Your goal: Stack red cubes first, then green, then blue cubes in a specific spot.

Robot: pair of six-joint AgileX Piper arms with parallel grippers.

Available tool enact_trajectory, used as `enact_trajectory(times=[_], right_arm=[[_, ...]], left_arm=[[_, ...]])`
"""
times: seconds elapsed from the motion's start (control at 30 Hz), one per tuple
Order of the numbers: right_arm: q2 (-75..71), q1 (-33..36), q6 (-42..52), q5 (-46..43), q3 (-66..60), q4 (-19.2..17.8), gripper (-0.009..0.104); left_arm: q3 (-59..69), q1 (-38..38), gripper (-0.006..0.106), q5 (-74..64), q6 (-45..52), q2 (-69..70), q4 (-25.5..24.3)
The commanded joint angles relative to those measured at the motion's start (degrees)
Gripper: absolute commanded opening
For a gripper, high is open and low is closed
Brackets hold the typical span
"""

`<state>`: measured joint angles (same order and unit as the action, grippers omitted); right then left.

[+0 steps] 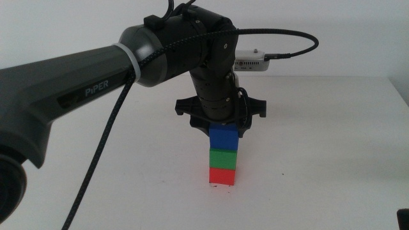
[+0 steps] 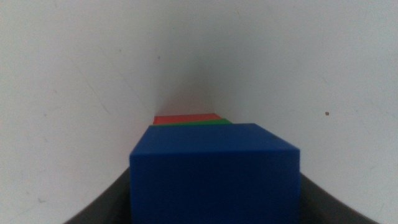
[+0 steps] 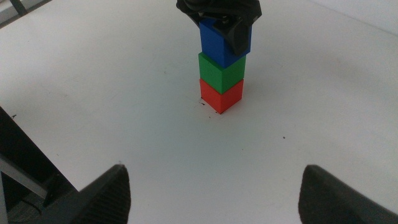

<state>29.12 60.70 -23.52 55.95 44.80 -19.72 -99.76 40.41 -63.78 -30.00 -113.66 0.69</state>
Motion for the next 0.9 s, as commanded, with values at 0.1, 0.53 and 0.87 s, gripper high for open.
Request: enact_trajectory(times=[0.1, 0.53, 0.87], right_arm=[[-0.20, 0.28, 0.39, -0.46, -0.40, -0.88, 0.093], [-0.20, 0.28, 0.39, -0.46, -0.40, -0.88, 0.093], [-0.20, 0.28, 0.39, -0.46, -0.40, -0.88, 0.093]], left_arm=[[-0.21, 0.15, 0.047, 0.05, 0.08, -0.09, -0.69], [-6.15, 0.15, 0.094, -6.18, 2.90, 5.31, -3.78], [-5.98, 0.03, 0.094, -6.18, 10.91, 28.58, -8.09]])
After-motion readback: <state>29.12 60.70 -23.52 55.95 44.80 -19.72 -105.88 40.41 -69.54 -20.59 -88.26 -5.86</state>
